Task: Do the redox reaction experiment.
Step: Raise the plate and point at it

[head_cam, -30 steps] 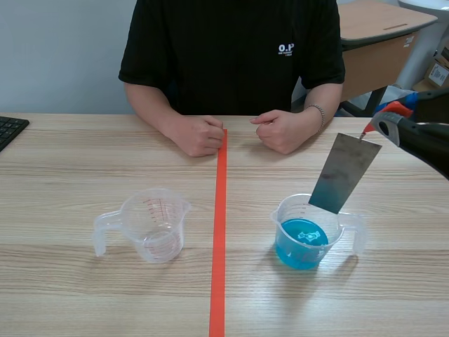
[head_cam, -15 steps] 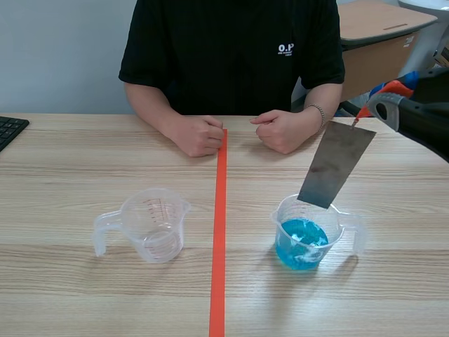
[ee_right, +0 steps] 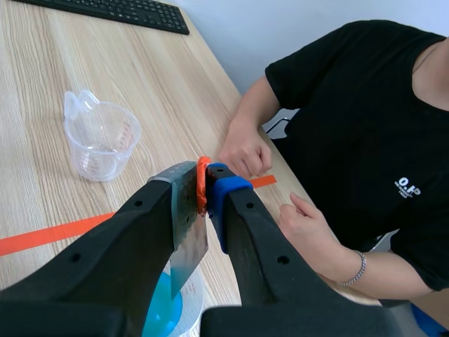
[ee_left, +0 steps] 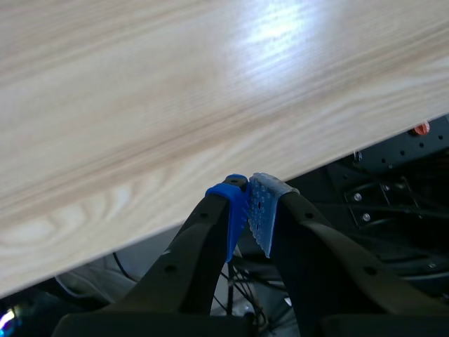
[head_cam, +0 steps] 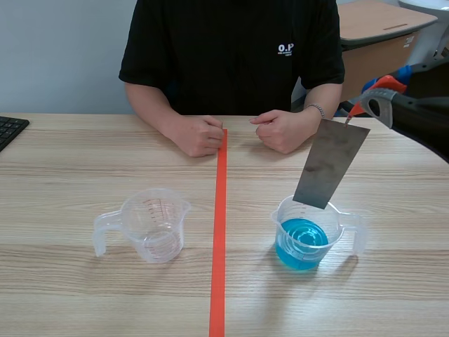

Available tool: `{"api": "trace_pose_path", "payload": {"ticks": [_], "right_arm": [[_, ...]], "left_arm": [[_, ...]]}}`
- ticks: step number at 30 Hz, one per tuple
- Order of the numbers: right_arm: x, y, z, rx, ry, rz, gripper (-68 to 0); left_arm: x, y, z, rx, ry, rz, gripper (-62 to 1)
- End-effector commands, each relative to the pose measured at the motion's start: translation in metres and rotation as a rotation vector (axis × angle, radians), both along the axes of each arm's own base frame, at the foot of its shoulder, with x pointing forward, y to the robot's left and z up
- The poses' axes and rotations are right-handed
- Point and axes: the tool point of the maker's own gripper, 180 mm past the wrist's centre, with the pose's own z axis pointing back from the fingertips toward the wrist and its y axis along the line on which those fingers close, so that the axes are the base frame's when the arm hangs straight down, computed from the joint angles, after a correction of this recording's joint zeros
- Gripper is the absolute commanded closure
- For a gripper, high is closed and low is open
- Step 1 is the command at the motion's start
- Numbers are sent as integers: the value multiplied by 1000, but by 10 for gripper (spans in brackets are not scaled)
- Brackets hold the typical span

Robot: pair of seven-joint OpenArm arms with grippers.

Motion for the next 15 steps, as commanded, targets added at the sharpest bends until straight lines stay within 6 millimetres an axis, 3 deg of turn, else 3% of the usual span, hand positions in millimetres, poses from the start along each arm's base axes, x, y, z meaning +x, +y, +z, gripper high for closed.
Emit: {"api": "trace_pose_path", "payload": {"ticks": [1, 15], "right_arm": [[-3, 3, 7, 10, -11, 23, -15], [-6, 3, 4, 13, 3, 23, -15]], "left_arm": [[21, -10, 11, -22, -65, -34, -41], [97, -63, 49, -104, -255, -330, -41]]}}
